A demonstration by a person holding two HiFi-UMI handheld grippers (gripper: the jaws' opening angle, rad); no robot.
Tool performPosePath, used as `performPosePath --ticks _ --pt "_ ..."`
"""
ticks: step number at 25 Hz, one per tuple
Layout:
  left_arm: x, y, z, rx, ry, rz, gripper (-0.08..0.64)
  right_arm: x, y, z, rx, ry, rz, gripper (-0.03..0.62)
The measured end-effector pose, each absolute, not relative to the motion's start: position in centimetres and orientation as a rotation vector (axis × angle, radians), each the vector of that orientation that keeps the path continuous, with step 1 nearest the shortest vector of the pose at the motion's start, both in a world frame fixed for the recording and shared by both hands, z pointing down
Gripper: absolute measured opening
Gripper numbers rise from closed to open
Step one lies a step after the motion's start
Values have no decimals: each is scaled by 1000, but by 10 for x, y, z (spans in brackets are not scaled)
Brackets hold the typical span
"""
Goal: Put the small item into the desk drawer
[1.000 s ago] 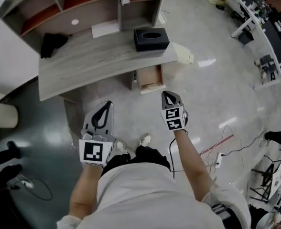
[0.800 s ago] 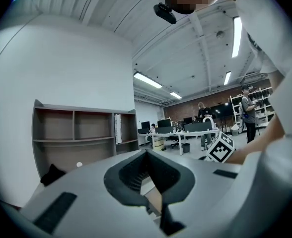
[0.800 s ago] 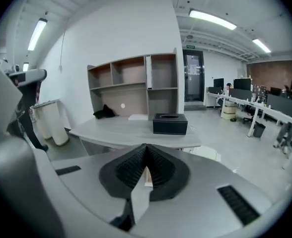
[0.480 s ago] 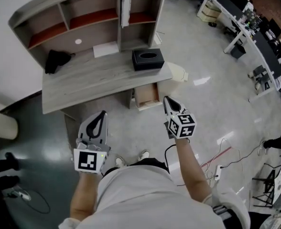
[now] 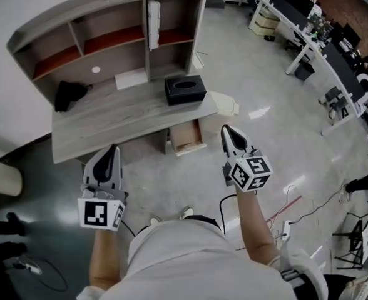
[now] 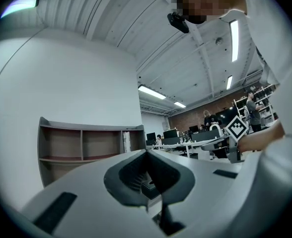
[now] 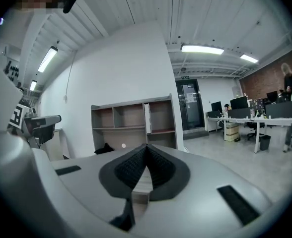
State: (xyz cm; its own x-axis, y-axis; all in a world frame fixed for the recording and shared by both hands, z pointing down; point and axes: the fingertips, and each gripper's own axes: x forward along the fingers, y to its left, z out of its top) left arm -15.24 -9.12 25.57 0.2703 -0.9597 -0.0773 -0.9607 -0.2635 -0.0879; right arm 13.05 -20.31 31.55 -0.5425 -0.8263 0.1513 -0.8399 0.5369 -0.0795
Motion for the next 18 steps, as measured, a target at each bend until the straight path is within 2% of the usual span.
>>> performPosePath --ticks 18 --pt "-183 -72 230 -2233 1968 117 17 163 -172 226 1490 -2772 -55 21"
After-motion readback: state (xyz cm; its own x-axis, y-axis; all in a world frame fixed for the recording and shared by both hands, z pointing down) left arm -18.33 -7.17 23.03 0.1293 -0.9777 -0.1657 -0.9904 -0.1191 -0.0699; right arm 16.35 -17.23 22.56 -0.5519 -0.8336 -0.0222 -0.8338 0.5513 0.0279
